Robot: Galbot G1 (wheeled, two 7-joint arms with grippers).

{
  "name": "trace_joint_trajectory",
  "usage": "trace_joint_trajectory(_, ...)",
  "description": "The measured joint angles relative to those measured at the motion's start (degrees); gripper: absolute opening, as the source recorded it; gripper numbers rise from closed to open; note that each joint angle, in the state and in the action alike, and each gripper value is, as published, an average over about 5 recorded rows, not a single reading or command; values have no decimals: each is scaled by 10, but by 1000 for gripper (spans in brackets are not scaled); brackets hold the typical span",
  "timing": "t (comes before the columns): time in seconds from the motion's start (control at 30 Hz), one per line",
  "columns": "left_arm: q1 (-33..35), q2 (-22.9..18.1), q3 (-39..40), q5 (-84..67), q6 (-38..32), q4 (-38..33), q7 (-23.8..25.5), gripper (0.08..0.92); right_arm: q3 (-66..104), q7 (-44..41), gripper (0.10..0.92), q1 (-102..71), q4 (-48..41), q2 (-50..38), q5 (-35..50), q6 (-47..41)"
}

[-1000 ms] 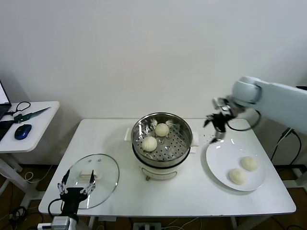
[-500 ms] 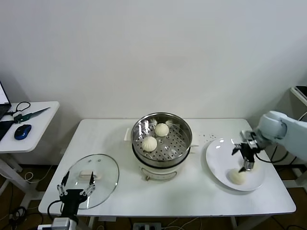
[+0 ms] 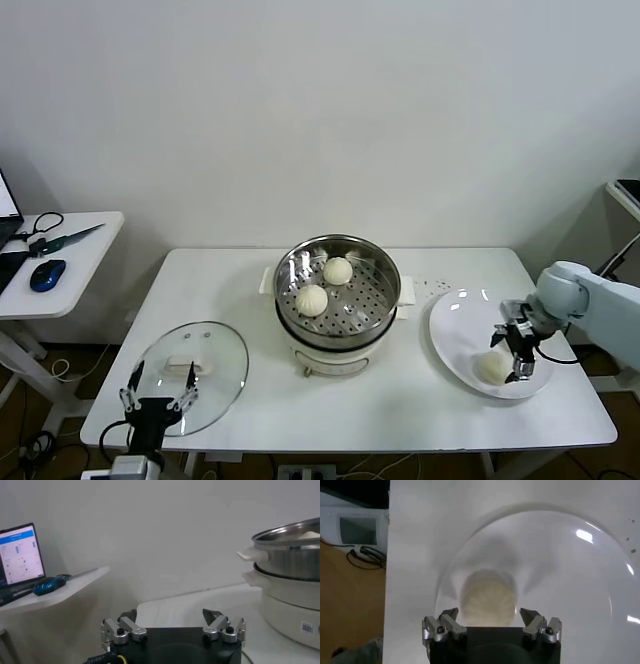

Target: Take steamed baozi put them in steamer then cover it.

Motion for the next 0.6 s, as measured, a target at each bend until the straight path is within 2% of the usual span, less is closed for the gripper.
trace_joint_trajectory(0.2, -2, 0, 0, 1, 2, 1, 0, 823, 7, -2, 820, -10, -12, 10, -6, 3)
trace_joint_trajectory(0.6, -5, 0, 2, 3, 4, 2, -1, 823, 10, -5, 698, -12, -18, 13, -8, 9)
